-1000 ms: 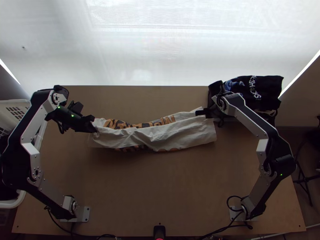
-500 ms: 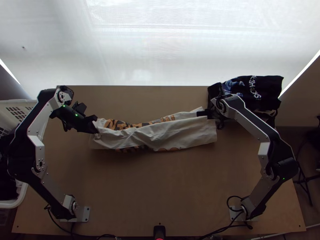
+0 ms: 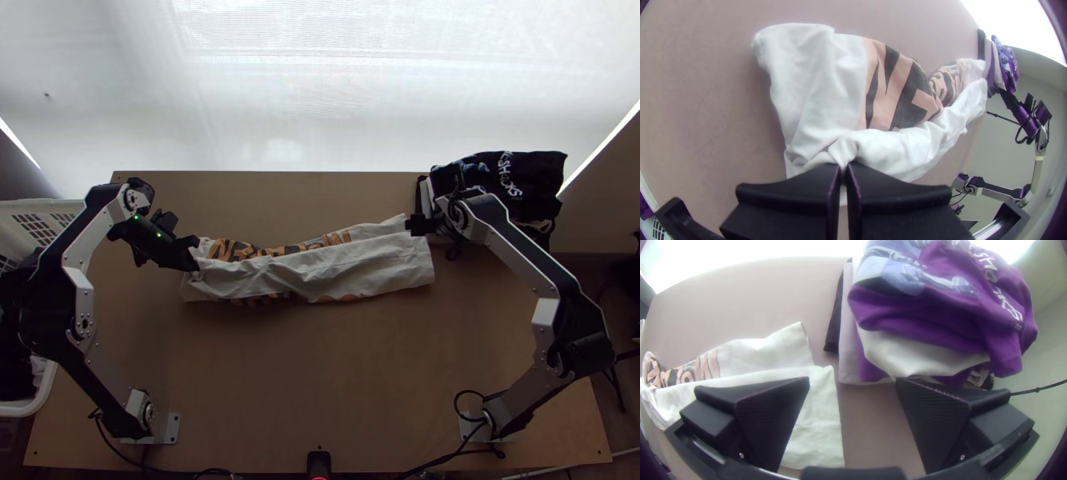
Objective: Fold the t-shirt
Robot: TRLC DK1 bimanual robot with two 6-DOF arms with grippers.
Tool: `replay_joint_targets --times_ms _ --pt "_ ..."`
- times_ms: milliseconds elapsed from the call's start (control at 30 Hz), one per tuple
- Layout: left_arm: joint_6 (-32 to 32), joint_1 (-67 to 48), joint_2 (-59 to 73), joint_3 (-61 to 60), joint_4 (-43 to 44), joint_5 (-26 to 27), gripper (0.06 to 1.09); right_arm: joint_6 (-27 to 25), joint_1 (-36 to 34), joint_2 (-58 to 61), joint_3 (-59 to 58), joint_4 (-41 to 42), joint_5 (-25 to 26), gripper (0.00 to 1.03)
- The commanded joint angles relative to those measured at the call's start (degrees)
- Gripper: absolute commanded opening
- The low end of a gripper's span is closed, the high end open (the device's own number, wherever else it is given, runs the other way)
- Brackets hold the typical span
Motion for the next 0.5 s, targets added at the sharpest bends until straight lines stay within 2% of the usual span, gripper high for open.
replay_joint_targets --times_ms 0,100,233,333,467 --pt "-0.04 -0.62 0.26 -0.76 1.38 -0.05 0.09 -0.74 -0.41 -5.46 -0.55 0.14 -0.08 0.99" --pt "-0.13 0.26 0.70 -0.93 1.38 -0.05 0.09 -0.74 2.49 -10.20 0.68 0.23 -1.40 0.99" --pt "-0.39 1.76 0.70 -1.37 1.56 -0.05 0.09 -3.11 11.55 -12.31 2.53 0.23 -4.83 0.99" --pt "-0.92 2.64 0.61 -1.64 2.35 -0.05 0.09 -6.28 17.96 -10.38 3.58 0.50 -8.17 0.98" --pt "-1.45 3.52 -0.18 -2.08 2.70 -0.05 0.09 -6.72 25.78 -4.84 6.48 0.50 -10.37 0.98"
